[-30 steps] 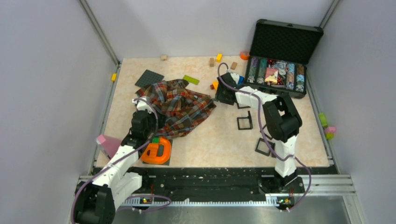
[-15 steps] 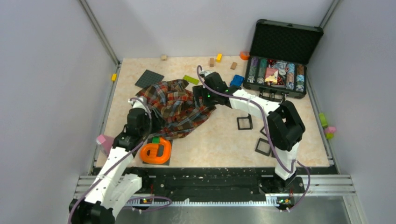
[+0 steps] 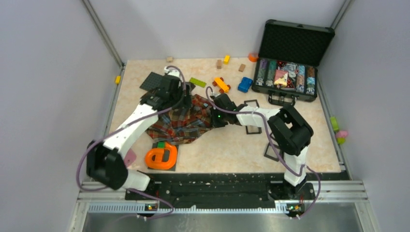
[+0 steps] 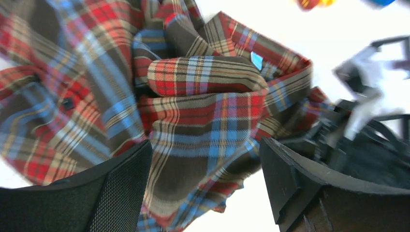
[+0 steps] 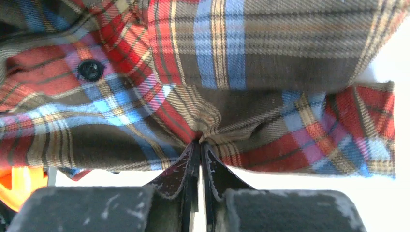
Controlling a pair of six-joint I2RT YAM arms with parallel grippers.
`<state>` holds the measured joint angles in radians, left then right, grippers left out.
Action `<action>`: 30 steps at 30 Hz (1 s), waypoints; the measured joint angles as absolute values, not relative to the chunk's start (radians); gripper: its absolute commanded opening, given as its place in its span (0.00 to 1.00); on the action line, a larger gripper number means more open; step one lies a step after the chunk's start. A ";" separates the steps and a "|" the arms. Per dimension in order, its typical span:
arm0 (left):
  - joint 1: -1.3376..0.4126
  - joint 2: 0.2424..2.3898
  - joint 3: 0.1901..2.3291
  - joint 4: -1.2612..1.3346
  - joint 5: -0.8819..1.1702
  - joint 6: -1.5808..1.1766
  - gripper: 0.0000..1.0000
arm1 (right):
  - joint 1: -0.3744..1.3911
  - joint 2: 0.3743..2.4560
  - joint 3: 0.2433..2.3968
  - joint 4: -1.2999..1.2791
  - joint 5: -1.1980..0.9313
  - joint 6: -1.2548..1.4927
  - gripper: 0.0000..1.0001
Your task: Remove the brooch from the garment
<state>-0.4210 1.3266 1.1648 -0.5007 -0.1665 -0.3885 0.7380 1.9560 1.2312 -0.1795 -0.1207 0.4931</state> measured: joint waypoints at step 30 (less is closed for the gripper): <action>-0.090 1.073 0.509 0.337 0.568 -0.755 0.00 | 0.833 1.351 0.785 -0.025 -0.076 0.484 0.70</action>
